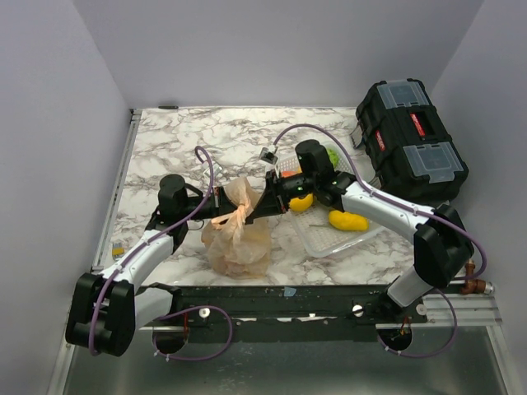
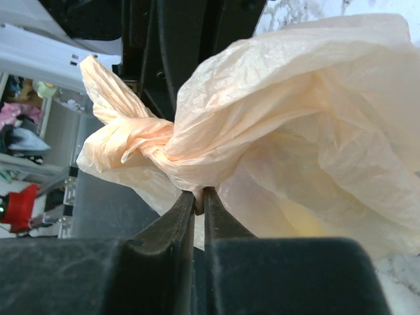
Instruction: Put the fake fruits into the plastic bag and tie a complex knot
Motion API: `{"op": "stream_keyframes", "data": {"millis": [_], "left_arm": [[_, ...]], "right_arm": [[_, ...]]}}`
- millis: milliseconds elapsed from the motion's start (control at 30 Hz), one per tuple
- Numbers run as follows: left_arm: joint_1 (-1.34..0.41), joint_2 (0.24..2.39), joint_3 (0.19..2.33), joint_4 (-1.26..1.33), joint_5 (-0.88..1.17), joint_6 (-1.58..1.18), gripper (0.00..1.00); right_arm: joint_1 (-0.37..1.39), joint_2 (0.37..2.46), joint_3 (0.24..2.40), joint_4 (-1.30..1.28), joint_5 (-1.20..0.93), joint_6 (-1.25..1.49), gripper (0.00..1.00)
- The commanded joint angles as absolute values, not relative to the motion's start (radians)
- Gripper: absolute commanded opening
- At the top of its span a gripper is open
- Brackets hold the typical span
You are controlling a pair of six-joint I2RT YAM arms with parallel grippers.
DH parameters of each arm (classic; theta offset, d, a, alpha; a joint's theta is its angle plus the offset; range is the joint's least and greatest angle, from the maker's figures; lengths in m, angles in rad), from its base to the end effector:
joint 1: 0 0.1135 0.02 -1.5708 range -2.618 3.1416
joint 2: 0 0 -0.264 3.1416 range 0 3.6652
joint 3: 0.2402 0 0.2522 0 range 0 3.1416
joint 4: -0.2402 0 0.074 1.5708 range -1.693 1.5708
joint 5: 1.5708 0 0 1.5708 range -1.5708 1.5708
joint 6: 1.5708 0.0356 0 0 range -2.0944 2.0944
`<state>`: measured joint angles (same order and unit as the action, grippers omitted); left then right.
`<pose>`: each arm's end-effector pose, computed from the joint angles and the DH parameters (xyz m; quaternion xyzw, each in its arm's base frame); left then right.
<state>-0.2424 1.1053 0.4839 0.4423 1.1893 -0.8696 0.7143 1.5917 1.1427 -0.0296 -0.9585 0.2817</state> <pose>0.2070 -0.0852 0.2400 0.1455 0.7155 -0.6455 0.2241 0.2500 0.2553 0.2817 -0.3966 0.6892 0.5663 0.2167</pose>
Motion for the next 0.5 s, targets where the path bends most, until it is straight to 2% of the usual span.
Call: {"op": "stream_keyframes", "data": {"millis": [0, 133, 333, 467], "left_arm": [[-0.249, 1.110, 0.504, 0.482, 1.215, -0.879, 0.00], [-0.244, 1.085, 0.519, 0.388, 1.235, -0.814, 0.02], [-0.178, 1.017, 0.588, -0.005, 1.262, -0.515, 0.32], [-0.103, 0.996, 0.652, -0.231, 1.267, -0.316, 0.38]], "right_arm": [[0.721, 1.604, 1.137, 0.023, -0.956, 0.296, 0.03], [0.719, 1.588, 1.132, 0.008, -0.945, 0.282, 0.01], [0.705, 1.546, 1.115, -0.060, -0.916, 0.228, 0.01], [0.698, 1.534, 1.108, -0.080, -0.909, 0.210, 0.01]]}}
